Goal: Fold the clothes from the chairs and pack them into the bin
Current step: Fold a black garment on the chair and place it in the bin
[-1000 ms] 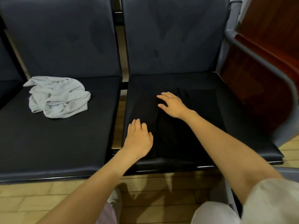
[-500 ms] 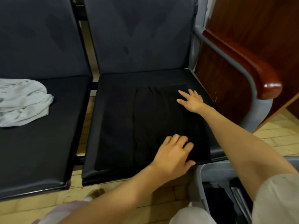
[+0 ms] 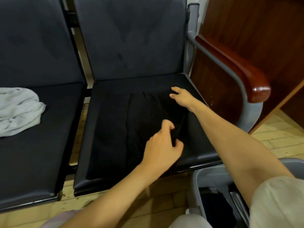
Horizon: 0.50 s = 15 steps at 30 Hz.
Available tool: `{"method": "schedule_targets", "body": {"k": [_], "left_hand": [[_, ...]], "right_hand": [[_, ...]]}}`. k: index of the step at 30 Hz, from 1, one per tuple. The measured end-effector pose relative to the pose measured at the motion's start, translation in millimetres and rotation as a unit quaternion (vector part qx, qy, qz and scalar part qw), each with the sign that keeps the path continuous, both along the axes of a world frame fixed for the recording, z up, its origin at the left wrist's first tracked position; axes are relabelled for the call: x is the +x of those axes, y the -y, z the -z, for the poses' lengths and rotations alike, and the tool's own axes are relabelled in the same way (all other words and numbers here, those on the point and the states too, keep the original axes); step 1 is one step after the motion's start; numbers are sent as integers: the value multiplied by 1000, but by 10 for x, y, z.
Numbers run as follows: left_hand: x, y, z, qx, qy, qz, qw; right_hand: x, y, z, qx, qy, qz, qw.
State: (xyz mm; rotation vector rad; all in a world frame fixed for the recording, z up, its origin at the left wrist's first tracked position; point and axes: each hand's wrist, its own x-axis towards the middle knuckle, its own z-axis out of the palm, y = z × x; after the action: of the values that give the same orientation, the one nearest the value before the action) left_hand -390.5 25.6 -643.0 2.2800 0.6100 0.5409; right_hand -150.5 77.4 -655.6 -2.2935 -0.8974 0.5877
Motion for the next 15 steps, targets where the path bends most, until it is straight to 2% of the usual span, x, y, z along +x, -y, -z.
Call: {"method": "schedule_targets", "body": {"k": [3, 5, 9, 11, 15], "left_hand": [[-322, -202, -96, -25, -52, -11, 998], [-551, -335, -115, -34, -89, -18, 995], [-910, -579, -71, -27, -212, 7, 977], [-1017, -632, -50, -34, -246, 14, 969], [-1127, -712, -30, 59, -260, -12, 964]], "right_hand": [[-270, -310, -172, 34, 36, -63, 997], [-502, -567, -205, 23, 55, -102, 993], [-937, -885, -60, -76, 64, -183, 978], [-1062, -874, 43, -107, 85, -192, 972], [-1215, -552, 186, -8, 151, -196, 969]]}}
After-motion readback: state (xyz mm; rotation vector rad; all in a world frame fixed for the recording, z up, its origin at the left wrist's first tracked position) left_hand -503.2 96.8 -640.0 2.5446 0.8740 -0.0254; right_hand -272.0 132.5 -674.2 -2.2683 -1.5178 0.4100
